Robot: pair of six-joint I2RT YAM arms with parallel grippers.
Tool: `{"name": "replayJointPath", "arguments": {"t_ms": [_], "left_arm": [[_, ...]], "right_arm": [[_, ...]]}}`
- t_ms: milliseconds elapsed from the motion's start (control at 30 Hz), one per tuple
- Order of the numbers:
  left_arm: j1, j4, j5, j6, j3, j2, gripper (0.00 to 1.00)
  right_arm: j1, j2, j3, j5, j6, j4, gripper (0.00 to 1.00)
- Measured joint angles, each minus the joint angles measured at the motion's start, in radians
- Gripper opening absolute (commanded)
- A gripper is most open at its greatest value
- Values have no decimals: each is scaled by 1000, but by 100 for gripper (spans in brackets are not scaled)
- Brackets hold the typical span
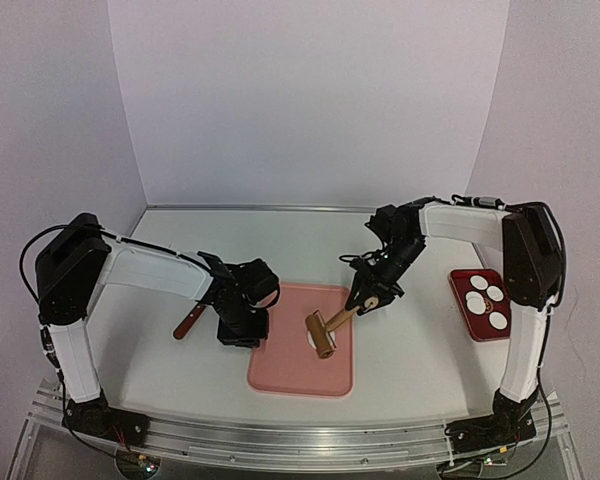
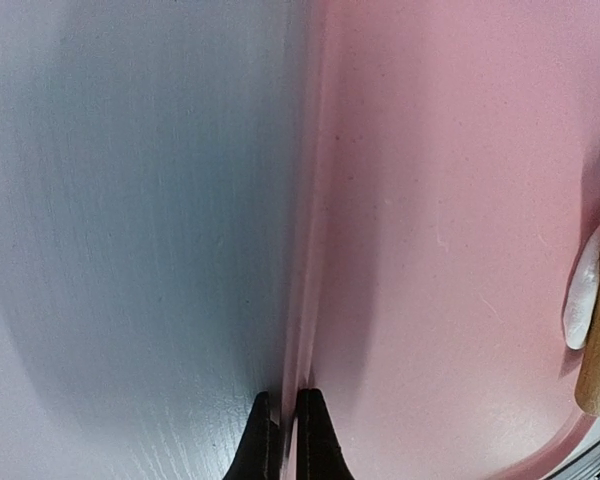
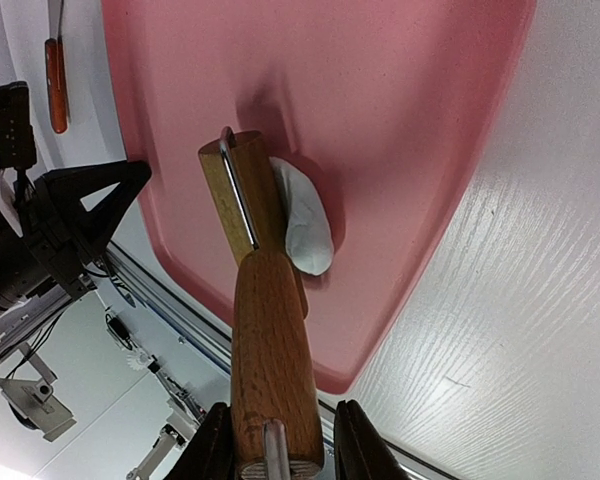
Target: Roll out the dumpling wrappers from the dough
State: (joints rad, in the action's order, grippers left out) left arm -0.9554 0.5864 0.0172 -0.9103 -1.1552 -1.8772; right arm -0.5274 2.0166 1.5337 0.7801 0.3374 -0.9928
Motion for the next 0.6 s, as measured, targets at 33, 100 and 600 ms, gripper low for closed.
{"name": "replayJointPath", "arguments": {"t_ms": [33,100,600], "left_arm": [[0,4,3,1,-3,-2,0],[1,9,7,3,-8,-5,0],[3,16,17,20,-15,-9,0]], "right_arm": [[0,1,0,0,0,0,0],[0,3,2,0,0,0,0],[-13,38,43,1,-11,-28,0]]}}
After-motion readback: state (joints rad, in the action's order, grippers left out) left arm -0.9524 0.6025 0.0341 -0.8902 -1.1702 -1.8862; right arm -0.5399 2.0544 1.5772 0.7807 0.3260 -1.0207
